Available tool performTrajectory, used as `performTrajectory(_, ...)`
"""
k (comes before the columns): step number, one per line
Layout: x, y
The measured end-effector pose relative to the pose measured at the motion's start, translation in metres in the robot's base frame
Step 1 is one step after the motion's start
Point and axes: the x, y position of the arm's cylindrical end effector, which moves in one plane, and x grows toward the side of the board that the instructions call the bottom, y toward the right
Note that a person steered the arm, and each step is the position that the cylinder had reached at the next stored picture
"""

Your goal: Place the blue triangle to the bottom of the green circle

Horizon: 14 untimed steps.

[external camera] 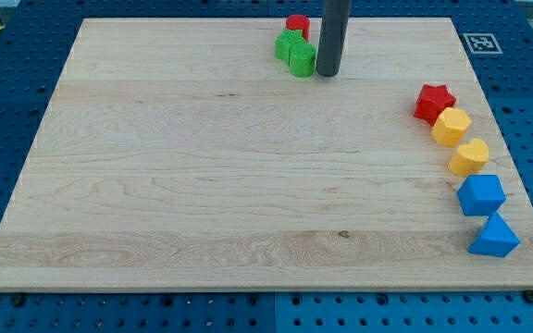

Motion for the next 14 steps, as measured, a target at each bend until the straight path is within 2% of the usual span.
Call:
performTrajectory(1, 0.021, 0.000)
performTrajectory(2, 0.089, 0.016)
performTrajectory(4, 0.254, 0.059)
performTrajectory(5, 0.296, 0.069)
performTrajectory(7, 0.297, 0.094)
performTrajectory(11, 0.296, 0.195)
performTrajectory(14, 0.275, 0.200)
